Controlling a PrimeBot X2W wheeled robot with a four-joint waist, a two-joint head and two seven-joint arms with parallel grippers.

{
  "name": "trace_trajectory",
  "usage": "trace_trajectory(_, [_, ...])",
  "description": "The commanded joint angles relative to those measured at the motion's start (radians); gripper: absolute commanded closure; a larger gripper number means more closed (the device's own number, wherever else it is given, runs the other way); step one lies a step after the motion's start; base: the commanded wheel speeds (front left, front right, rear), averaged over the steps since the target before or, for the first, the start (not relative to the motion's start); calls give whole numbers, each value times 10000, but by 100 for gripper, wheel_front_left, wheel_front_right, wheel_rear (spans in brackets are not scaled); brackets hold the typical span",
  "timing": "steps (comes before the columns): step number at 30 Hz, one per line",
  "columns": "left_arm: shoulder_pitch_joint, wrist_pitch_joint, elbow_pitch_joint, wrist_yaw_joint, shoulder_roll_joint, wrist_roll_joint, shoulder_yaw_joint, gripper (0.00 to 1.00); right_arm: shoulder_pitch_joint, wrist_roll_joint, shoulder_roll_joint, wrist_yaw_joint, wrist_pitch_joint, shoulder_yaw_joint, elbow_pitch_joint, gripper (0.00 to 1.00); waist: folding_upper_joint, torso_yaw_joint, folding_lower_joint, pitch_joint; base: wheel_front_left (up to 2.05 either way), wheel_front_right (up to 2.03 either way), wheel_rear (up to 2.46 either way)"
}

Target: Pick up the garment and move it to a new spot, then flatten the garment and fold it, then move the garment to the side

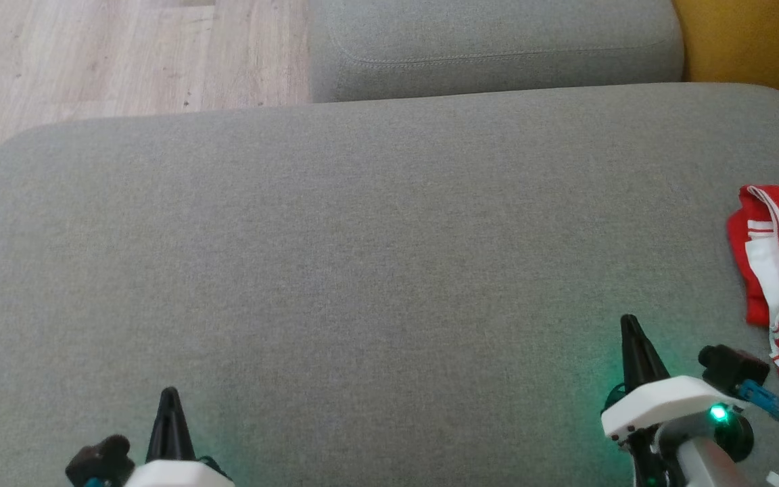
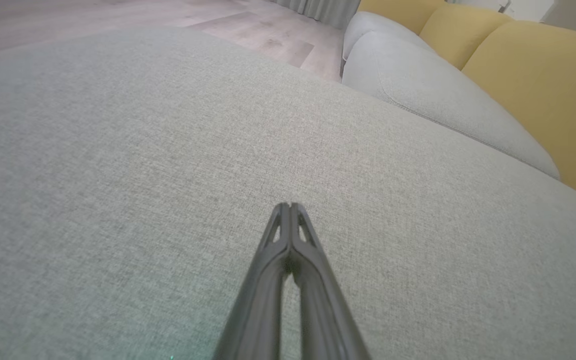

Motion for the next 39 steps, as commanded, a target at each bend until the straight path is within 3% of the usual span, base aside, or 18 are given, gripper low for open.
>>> trace_trajectory(1, [-496, 71, -363, -67, 12, -241, 146, 100, -372, 252, -23, 6, 48, -21, -396, 100, -1, 0, 0, -1, 0, 0, 0])
trace_trajectory(39, [-789, 1187, -1028, -594, 28, -4382, 778, 100, -96, 4413, -29, 16, 1148, -663, -1671, 100, -1, -21, 0, -35, 0, 0, 0])
